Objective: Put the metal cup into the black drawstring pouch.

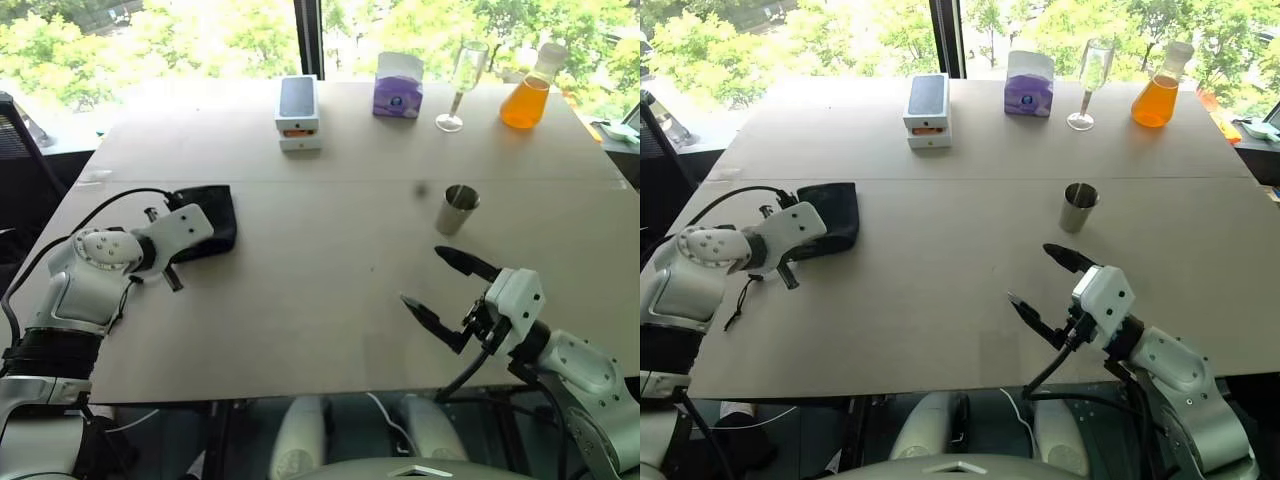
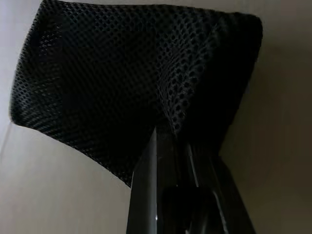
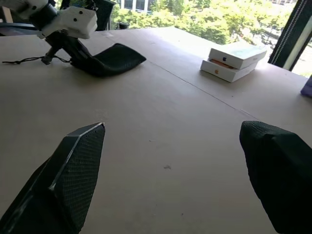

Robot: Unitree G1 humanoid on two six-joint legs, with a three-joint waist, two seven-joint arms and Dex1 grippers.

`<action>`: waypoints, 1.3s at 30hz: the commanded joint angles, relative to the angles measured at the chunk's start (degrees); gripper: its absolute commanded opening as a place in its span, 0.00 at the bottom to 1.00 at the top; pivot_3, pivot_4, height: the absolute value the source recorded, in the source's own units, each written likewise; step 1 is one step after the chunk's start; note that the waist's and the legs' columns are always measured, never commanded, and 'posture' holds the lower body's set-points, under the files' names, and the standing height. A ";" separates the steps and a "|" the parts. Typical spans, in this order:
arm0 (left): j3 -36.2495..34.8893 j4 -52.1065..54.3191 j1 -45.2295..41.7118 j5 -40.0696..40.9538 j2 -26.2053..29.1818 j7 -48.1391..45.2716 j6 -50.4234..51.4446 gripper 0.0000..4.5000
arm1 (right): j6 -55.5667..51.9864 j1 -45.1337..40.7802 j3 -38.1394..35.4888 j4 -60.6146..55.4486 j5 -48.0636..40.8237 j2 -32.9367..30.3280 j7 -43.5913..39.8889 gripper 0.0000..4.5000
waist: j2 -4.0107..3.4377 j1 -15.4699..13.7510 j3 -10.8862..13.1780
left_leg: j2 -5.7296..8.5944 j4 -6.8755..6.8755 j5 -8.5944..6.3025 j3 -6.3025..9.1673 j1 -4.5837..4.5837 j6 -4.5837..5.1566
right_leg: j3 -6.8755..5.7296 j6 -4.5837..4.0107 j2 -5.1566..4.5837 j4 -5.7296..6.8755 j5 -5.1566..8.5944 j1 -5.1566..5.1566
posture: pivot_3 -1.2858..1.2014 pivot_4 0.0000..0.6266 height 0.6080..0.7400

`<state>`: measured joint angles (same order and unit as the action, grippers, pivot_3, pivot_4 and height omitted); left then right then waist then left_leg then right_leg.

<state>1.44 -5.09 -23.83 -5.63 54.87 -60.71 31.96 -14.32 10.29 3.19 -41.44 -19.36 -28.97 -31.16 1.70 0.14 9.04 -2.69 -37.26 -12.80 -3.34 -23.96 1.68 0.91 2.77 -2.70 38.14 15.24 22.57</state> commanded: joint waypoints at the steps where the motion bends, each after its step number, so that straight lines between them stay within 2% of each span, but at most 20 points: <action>1: 2.83 12.94 -7.25 11.69 -3.16 -5.44 31.85 0.02 | -10.32 -2.91 -0.12 -5.85 9.35 -4.67 5.78 1.00 | 0.00 -0.30 0.00 | 0.01 -0.08 0.00 0.04 -0.02 0.00 | -0.01 0.01 0.00 0.03 0.00 -0.01 | 0.52 0.24 1.00; 2: 3.13 14.42 -10.48 14.24 -5.93 -4.34 40.81 0.02 | -13.38 -4.24 -0.42 -6.47 9.32 -4.71 7.10 1.00 | 0.03 -0.37 -0.01 | 0.04 -0.15 0.00 0.08 -0.04 0.01 | -0.01 0.02 0.00 0.06 0.01 0.00 | 0.52 0.24 1.00; 4: 3.84 15.42 -15.92 17.73 -11.29 -1.73 53.81 0.02 | -18.76 -6.71 -2.56 -7.37 2.55 -4.59 5.49 1.00 | 0.06 -0.53 -0.02 | 0.22 -0.20 0.01 0.18 -0.04 0.01 | -0.01 0.03 0.05 0.12 0.02 -0.02 | 0.52 0.24 1.00; 6: 3.27 12.52 -19.88 21.12 -16.57 1.57 59.65 0.02 | -22.99 -8.56 -4.53 -8.50 2.00 -4.13 7.23 1.00 | 0.05 -0.56 -0.02 | 0.25 -0.22 0.01 0.50 -0.04 0.01 | 0.02 0.03 0.11 0.20 0.02 -0.01 | 0.52 0.24 1.00; 9: 3.09 8.26 -21.67 23.71 -22.27 7.73 60.54 0.02 | -29.90 -12.27 -6.86 -8.06 0.67 -3.06 10.18 1.00 | 0.05 0.25 -0.02 | 0.29 -0.21 0.01 0.59 -0.01 0.01 | 0.07 0.02 0.13 0.36 0.02 0.01 | 0.52 0.24 1.00; 12: 2.03 4.38 -21.95 23.23 -31.53 15.42 60.54 0.02 | -40.68 -18.67 -3.63 -8.51 6.11 -9.62 13.00 1.00 | 0.00 0.58 0.01 | 0.35 -0.22 0.01 0.54 -0.02 0.01 | 0.17 0.02 0.09 0.47 0.01 0.10 | 0.52 0.24 1.00; 15: -2.90 0.02 -23.43 21.60 -42.20 22.78 60.54 0.02 | -47.10 -27.06 -2.74 -3.89 3.46 -10.56 11.11 1.00 | 0.08 0.44 0.05 | 0.41 -0.26 0.01 0.57 -0.05 0.02 | 0.14 0.02 0.04 0.47 0.01 0.11 | 0.52 0.24 1.00; 17: -4.92 -1.16 -24.49 21.08 -46.20 25.92 60.27 0.02 | -49.54 -32.06 -2.11 -1.13 2.36 -11.12 9.25 1.00 | 0.06 0.59 0.07 | 0.39 -0.25 0.01 0.63 -0.13 0.01 | 0.10 0.01 0.06 0.46 0.02 0.17 | 0.52 0.24 1.00; 18: -5.66 -1.13 -24.73 21.18 -47.32 27.01 60.26 0.00 | -50.16 -33.83 -1.51 -0.12 2.51 -11.70 8.79 0.89 | 0.06 0.49 0.07 | 0.40 -0.25 0.01 0.60 -0.14 0.01 | 0.13 0.01 0.06 0.47 0.01 0.18 | 0.52 0.24 1.00; 20: -7.34 -0.78 -25.00 21.49 -49.13 29.23 60.44 0.00 | -51.65 -37.21 -0.27 1.84 2.27 -12.90 7.57 0.78 | 0.06 0.48 0.07 | 0.43 -0.27 0.01 0.64 -0.23 0.02 | 0.09 0.02 0.03 0.43 0.01 0.20 | 0.52 0.24 1.00; 26: -8.99 0.33 -24.12 21.68 -51.50 34.68 58.29 0.00 | -50.55 -43.56 5.25 10.81 3.75 -15.84 4.11 0.78 | 0.06 0.51 0.07 | 0.42 -0.22 0.01 0.67 -0.33 0.01 | 0.05 0.02 0.02 0.36 0.01 0.28 | 0.52 0.24 1.00; 31: -12.58 2.63 -24.07 22.53 -55.48 39.04 60.16 0.00 | -47.05 -48.48 9.74 19.47 6.42 -15.69 1.86 0.78 | 0.05 0.38 0.07 | 0.44 -0.37 0.03 0.70 -0.77 -0.01 | 0.01 0.04 -0.03 0.39 -0.02 0.62 | 0.52 0.24 1.00; 39: -13.06 6.50 -21.42 24.99 -55.22 42.06 60.54 0.00 | -43.07 -55.15 17.14 29.68 9.77 -17.42 -6.72 0.78 | 0.04 0.52 0.08 | 0.43 -0.35 0.07 0.65 -0.85 -0.08 | 0.06 0.04 -0.03 0.43 -0.02 0.78 | 0.52 0.24 1.00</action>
<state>-11.40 -1.23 -44.82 18.16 -0.23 -19.24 92.27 -59.15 -43.05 20.00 -12.68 -10.75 -45.77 -36.15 1.74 0.66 9.12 -2.26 -37.61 -12.73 -2.72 -24.80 1.60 0.99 2.81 -2.74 38.58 15.22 23.35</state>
